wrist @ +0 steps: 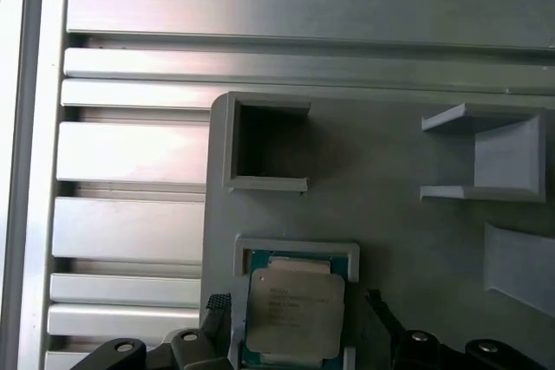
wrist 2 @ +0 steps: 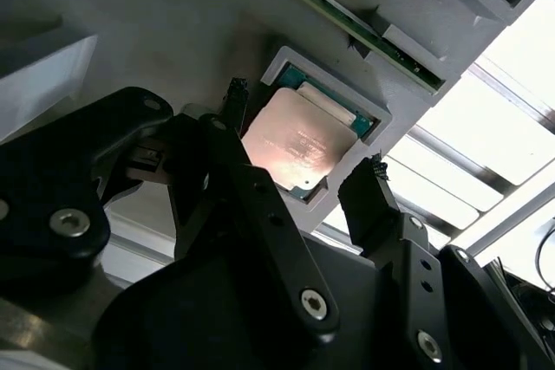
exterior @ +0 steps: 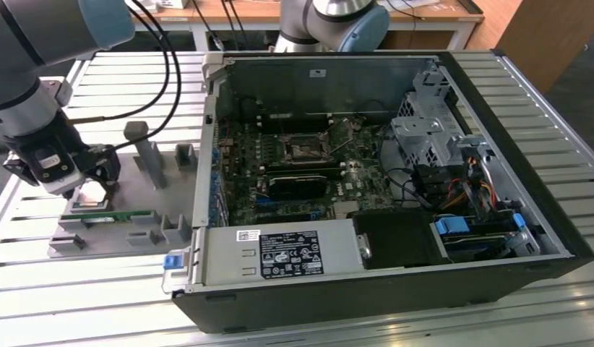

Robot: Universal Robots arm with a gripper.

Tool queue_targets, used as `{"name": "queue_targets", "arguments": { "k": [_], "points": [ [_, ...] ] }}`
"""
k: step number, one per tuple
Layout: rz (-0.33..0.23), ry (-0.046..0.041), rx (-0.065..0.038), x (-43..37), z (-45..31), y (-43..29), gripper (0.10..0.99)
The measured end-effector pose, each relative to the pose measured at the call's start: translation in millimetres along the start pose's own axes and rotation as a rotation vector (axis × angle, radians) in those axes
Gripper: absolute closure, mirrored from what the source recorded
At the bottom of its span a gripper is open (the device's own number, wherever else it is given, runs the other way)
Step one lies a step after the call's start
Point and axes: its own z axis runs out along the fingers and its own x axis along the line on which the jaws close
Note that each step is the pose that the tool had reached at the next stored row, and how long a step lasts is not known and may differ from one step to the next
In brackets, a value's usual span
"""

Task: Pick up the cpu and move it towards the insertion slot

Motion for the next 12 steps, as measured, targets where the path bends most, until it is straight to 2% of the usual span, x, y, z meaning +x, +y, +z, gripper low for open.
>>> {"name": "queue_targets", "arguments": {
  "k": [4,6,7,12],
  "points": [
    [0.0,0.0001,0.0,0.0,2.0,0.6,0.38],
    [0.0,0.0002,0.0,0.1,2.7,0.7,0.4],
    [0.0,0.0002,0.0,0.1,2.9,0.6,0.467],
    [0.0,0.0002,0.0,0.2,4.1,0.7,0.478]
  ]
}}
